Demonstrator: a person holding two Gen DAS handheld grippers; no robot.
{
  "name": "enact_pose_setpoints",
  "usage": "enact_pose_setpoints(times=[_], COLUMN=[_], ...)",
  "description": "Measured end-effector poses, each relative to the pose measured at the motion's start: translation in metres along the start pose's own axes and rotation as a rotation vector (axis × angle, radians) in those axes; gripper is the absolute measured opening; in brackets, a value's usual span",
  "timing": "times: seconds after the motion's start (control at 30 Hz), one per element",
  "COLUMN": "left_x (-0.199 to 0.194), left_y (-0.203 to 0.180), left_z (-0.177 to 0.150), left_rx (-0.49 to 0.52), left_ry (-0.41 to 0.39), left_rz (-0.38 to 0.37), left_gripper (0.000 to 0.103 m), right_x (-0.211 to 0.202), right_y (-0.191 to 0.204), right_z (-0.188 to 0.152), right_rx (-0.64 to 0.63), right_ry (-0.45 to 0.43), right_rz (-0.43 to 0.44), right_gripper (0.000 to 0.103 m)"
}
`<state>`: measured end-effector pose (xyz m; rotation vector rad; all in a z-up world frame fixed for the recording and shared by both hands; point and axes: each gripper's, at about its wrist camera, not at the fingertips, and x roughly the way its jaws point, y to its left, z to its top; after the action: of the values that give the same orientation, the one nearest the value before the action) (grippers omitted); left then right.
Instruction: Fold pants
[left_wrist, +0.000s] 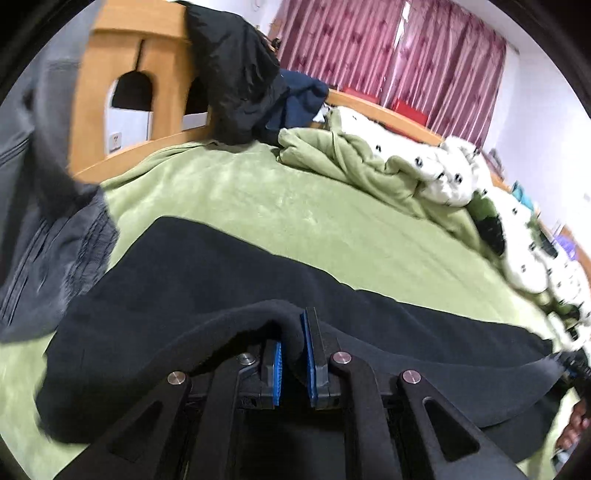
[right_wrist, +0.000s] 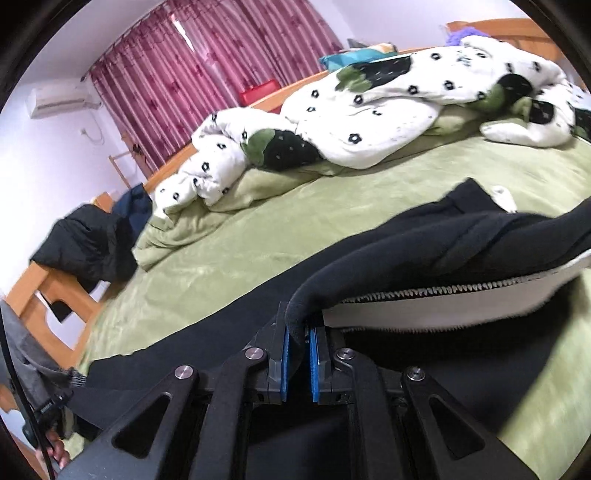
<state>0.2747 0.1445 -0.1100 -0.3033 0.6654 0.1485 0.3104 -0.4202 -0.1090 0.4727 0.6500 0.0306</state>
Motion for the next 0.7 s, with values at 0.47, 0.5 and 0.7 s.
enact_pose_setpoints(times=[0.47,0.5,0.7], left_x=[0.033,0.025,-0.04], left_y=[-0.028,-0.03,-0.027], left_z=[-0.01,-0.013,-0.064], left_rx=[0.07,0.072,0.081], left_ry=[0.148,0.145,0.165], left_rz=[0.04,0.024,-0.097], left_gripper=[0.056,0.066,0.075], right_x=[0.045,0.037,-0.039], right_y=[0.006,0.008,-0.015], right_z=[0.0,-0.004,-0.046], right_rx=[-0.156,-0.175,-0.233], right_ry=[0.182,0.187,0.235], right_rz=[-0.117,-0.126,-0.202], right_gripper=[0.047,0.047,0.049])
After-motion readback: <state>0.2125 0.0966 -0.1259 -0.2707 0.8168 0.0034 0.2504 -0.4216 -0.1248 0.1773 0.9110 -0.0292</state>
